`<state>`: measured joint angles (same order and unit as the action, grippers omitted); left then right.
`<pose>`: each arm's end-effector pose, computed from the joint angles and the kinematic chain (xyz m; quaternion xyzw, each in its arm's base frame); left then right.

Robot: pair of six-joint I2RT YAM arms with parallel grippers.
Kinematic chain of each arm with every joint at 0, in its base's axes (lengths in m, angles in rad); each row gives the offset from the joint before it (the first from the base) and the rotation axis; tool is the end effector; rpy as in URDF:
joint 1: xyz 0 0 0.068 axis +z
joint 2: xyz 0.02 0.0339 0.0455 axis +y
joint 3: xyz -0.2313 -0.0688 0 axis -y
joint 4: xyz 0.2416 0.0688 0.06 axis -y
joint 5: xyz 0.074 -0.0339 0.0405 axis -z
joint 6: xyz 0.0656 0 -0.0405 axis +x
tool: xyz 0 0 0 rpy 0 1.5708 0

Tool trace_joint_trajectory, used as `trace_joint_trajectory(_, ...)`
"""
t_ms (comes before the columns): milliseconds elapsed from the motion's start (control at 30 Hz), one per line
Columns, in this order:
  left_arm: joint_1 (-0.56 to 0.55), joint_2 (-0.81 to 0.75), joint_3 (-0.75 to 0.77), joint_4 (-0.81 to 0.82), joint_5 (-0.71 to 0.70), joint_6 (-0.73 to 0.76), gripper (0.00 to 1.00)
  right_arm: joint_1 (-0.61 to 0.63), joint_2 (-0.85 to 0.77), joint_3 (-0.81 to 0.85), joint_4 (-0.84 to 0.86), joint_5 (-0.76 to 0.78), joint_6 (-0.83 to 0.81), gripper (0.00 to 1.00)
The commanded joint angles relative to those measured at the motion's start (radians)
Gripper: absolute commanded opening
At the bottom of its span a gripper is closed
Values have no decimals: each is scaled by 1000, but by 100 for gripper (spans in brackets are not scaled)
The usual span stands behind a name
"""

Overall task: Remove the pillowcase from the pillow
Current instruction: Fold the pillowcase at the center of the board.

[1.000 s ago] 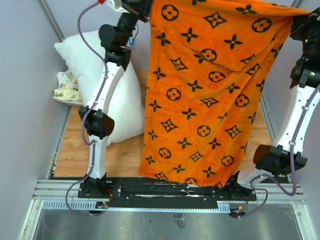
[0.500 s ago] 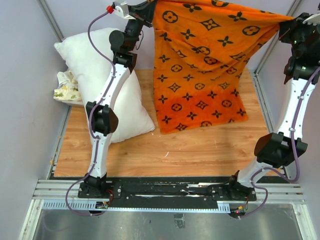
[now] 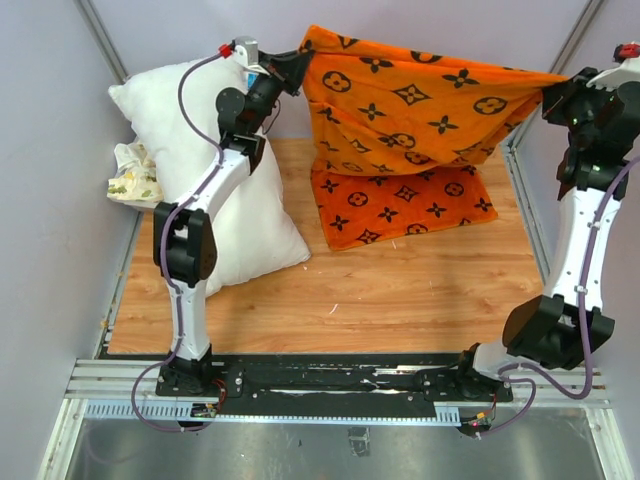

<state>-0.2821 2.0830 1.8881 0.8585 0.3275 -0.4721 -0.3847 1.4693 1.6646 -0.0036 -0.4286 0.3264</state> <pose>0.4640 -0.1565 0.4110 0.1049 0.4443 -0.3930 0.7982 0.3376 -0.1073 0.4748 0.0626 0.6399 0.1133 0.7575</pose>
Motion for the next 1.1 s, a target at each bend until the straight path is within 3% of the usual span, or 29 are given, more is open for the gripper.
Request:
trace_joint_trajectory(0,50,-183,52,112,-50,10,0,-35,-110,153,4,92,-49,1)
trace_joint_trajectory(233,38,-363,190,20,-4,-21,0,-37,-204,411,-48,142,3,1)
trace_joint_trajectory(567,19,-622,125,-35,-12,53,0,-37,-264,683,-142,216,-20,1)
trace_joint_trajectory(833,20,-644,186,-86,-7,56,0,-37,-247,785,-188,231,-38,1)
trace_joint_trajectory(1067,19,-571,283,-150,-10,76,0,-37,-198,749,-194,215,-19,1)
